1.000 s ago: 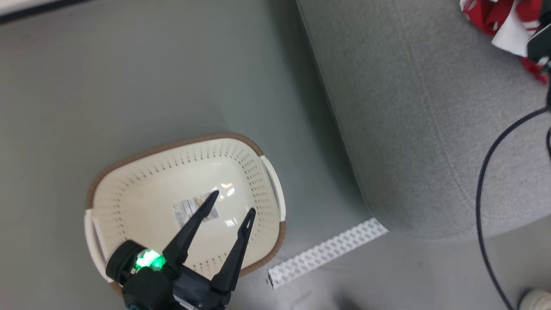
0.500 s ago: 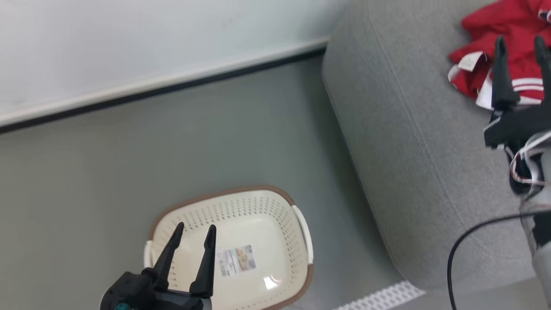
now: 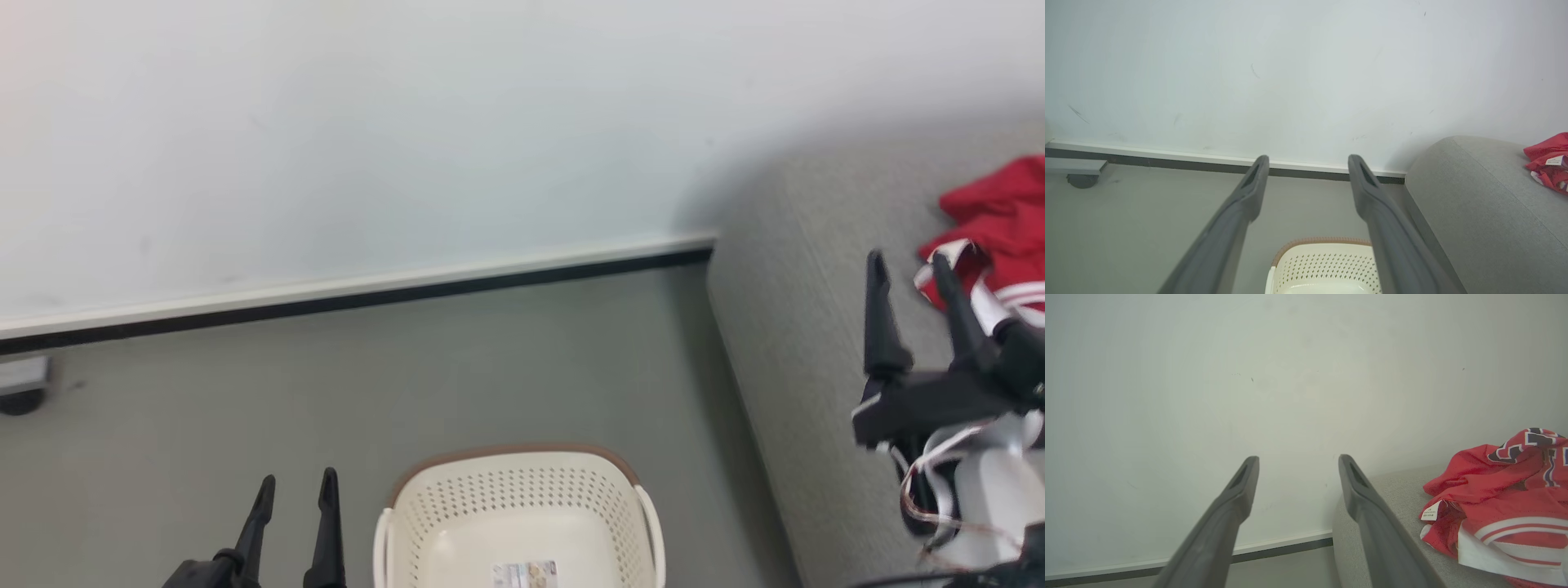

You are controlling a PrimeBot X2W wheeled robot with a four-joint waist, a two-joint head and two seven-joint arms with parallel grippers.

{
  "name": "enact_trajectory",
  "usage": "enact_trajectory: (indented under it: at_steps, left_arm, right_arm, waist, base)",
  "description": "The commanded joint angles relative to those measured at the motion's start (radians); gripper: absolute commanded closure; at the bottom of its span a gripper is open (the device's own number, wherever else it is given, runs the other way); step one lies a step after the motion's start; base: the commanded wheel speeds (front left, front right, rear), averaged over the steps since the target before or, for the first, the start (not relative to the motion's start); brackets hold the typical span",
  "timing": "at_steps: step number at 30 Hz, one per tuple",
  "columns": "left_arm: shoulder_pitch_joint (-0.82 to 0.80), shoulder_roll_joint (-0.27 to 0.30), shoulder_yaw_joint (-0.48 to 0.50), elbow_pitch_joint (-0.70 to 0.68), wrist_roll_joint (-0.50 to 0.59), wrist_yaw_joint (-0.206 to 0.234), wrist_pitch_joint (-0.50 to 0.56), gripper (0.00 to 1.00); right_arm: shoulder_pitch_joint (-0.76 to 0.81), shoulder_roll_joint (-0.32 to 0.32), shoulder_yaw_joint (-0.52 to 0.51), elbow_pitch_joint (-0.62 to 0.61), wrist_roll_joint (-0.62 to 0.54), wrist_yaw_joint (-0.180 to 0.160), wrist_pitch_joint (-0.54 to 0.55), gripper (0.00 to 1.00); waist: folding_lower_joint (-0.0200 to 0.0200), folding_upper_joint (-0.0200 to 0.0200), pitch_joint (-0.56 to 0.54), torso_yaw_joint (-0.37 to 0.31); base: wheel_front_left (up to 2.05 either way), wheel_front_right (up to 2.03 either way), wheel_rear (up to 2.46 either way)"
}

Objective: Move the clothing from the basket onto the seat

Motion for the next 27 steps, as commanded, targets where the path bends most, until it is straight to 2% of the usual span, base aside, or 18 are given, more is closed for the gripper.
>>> enact_trajectory:
  at_steps: [1, 5, 7, 11, 18, 27]
  left_arm:
    - [0.02, -0.005, 0.015, 0.004, 0.009, 0.01, -0.004, 0.0]
    - [0.03, -0.012, 0.055, 0.001, 0.002, 0.019, -0.004, 0.0]
    - [0.038, -0.017, 0.079, -0.009, -0.017, 0.004, -0.004, 0.0]
    - [0.051, -0.022, 0.112, -0.006, -0.009, -0.02, -0.004, 0.0]
    - [0.071, -0.025, 0.12, -0.009, 0.062, -0.059, -0.004, 0.0]
    - [0.096, -0.025, 0.149, 0.0, 0.111, -0.107, -0.004, 0.0]
  right_arm:
    - [0.049, 0.022, -0.013, -0.026, -0.029, 0.0, 0.004, 0.0]
    - [0.144, 0.101, -0.055, -0.087, -0.069, 0.0, -0.013, 0.0]
    - [0.191, 0.144, -0.069, -0.109, -0.08, 0.0, -0.028, 0.0]
    - [0.269, 0.187, -0.058, -0.131, -0.129, 0.0, -0.048, 0.0]
    - [0.357, 0.208, -0.048, -0.126, -0.193, 0.0, -0.071, 0.0]
    - [0.394, 0.209, -0.011, -0.111, -0.189, 0.0, -0.078, 0.0]
  waist:
    - [0.0003, 0.0003, -0.114, 0.114]
    - [0.0003, 0.0003, -0.134, 0.132]
    - [0.0003, 0.0003, -0.137, 0.136]
    - [0.0003, 0.0003, -0.139, 0.135]
    - [0.0003, 0.0003, -0.14, 0.118]
    - [0.0003, 0.0003, -0.141, 0.094]
  base:
    - [0.0, 0.0, 0.0]
    - [0.0, 0.0, 0.0]
    - [0.0, 0.0, 0.0]
    - [0.0, 0.0, 0.0]
    - [0.0, 0.0, 0.0]
    - [0.0, 0.0, 0.0]
